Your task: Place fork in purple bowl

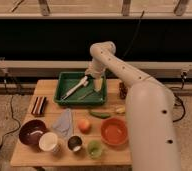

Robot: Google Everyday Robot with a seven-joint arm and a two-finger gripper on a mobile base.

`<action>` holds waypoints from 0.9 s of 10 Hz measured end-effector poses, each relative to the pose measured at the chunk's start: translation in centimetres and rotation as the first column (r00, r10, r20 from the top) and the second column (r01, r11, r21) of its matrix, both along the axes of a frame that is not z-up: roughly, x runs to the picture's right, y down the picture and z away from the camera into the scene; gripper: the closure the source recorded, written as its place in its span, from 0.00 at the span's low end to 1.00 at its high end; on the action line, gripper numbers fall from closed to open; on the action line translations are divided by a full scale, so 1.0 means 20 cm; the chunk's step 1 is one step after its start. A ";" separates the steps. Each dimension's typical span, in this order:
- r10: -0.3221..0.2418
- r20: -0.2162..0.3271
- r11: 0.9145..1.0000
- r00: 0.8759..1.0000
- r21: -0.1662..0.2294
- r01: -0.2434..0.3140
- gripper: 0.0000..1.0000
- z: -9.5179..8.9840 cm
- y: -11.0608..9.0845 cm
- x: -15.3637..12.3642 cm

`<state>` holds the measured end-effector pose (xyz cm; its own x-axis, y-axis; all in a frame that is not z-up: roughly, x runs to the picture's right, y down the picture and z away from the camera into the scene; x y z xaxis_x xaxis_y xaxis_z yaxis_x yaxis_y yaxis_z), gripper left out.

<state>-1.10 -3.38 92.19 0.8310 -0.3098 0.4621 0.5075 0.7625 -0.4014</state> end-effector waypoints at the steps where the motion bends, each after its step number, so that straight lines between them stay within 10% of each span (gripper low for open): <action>1: -0.004 -0.006 1.000 1.000 -0.016 0.004 0.20 0.05 0.02 -0.01; 9: -0.006 -0.091 0.994 0.996 -0.111 -0.004 0.20 0.32 0.25 0.01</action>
<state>-0.85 1.57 98.64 0.8708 -0.2620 0.4160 0.4658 0.7103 -0.5278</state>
